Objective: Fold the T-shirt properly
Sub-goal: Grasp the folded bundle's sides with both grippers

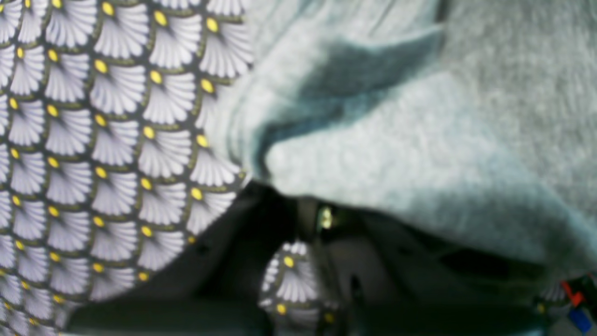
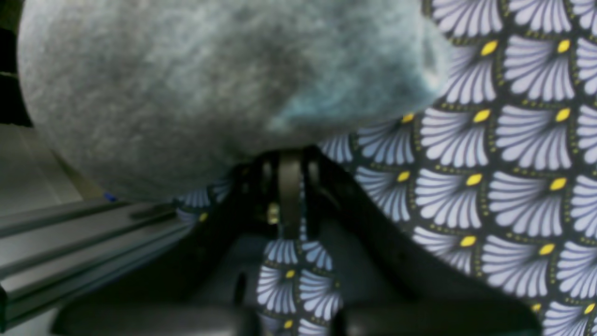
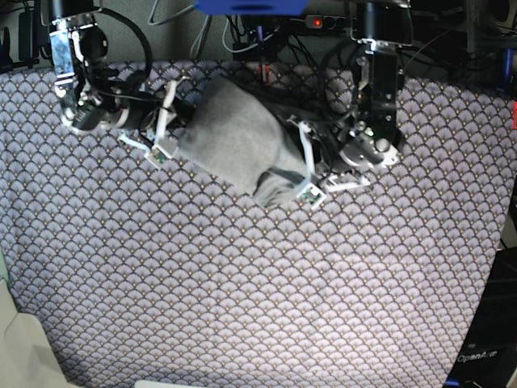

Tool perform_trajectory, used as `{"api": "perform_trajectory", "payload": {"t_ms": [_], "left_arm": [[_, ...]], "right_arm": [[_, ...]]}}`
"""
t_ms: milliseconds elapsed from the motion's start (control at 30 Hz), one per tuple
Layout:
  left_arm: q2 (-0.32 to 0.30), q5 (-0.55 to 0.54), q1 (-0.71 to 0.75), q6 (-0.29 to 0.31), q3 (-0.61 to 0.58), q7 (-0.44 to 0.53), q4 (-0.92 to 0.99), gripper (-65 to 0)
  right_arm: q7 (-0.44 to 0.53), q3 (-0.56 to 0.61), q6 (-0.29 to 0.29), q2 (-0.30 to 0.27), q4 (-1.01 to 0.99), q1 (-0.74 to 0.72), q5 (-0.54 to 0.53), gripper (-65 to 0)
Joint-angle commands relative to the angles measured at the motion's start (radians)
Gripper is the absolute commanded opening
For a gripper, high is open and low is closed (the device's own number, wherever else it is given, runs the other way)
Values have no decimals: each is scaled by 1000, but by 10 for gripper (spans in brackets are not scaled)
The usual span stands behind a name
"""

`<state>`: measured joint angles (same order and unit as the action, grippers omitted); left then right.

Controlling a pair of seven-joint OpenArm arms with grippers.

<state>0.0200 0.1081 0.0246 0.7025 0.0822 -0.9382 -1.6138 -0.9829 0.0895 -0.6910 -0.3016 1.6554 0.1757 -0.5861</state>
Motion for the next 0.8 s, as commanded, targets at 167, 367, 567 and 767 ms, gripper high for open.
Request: {"api": "perform_trajectory", "payload": {"t_ms": [167,367,567,767], "left_arm": [[-1,-14,-13,-4,60,-89,-155,-649],[-55,-14,31,-4,66,-302,-316,-649],[-91,-14,130,-4,63,-331,-332,-649],[-90,-6,173,-4,-28,-328,-309,-650]], "right_arm": [[20,-4,-7,3,16,-11,-21,-647],[20,-6,-7,5,15,-17,-21,-647],[20,-6,-7,5,15,-17,-21,-647],[20,-7,-7,6,15,-18,-21,-647]]}}
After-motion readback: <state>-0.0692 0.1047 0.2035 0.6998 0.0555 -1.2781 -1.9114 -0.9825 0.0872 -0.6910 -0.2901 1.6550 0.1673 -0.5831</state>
